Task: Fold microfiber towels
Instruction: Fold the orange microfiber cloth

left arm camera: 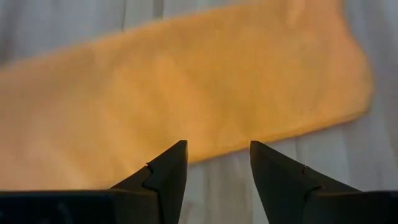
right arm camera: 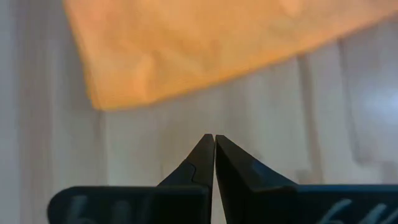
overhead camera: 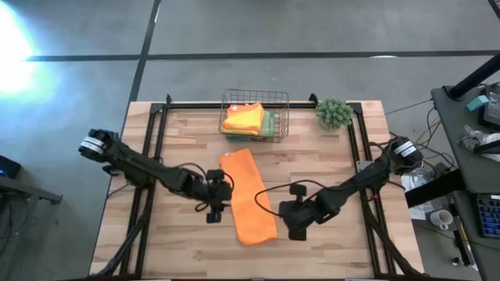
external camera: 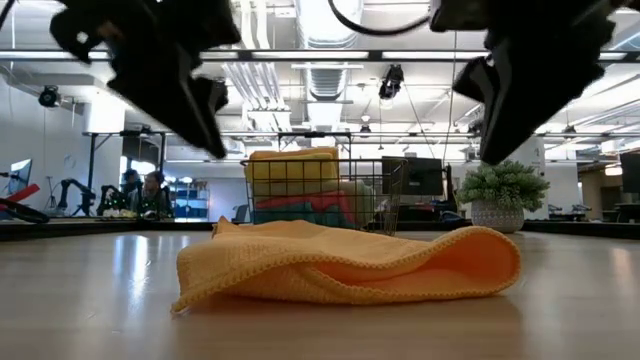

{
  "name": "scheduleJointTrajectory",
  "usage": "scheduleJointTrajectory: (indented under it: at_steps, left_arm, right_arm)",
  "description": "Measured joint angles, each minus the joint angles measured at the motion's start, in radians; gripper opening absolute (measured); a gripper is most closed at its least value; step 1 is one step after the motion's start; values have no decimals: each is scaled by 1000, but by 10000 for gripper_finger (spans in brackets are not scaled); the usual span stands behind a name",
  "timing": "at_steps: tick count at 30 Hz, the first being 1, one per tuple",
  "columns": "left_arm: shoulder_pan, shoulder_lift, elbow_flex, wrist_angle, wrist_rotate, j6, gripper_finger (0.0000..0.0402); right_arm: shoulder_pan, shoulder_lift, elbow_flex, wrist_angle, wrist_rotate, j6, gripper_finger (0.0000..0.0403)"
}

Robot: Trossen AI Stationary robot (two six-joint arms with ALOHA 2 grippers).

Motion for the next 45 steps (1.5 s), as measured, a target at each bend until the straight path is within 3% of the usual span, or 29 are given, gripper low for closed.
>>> scheduleJointTrajectory:
  at_steps: [7,11,23,36,45]
  left_arm:
    - [-22,127,25,8,-18,-112,160]
    - [-8,168,46,12,-87,-104,160]
    - [57,191,40,5,-95,12,160]
    - [165,261,33,-3,-83,302,160]
    - [155,158,42,-118,-84,323,160]
  right_arm:
    - [-26,6,-164,408,-15,-46,8]
    - [-41,59,-179,509,-40,-46,8]
    - [-64,232,-63,504,-103,-10,8]
    - [-71,408,169,494,-171,56,9]
    - [-59,321,177,334,-112,41,9]
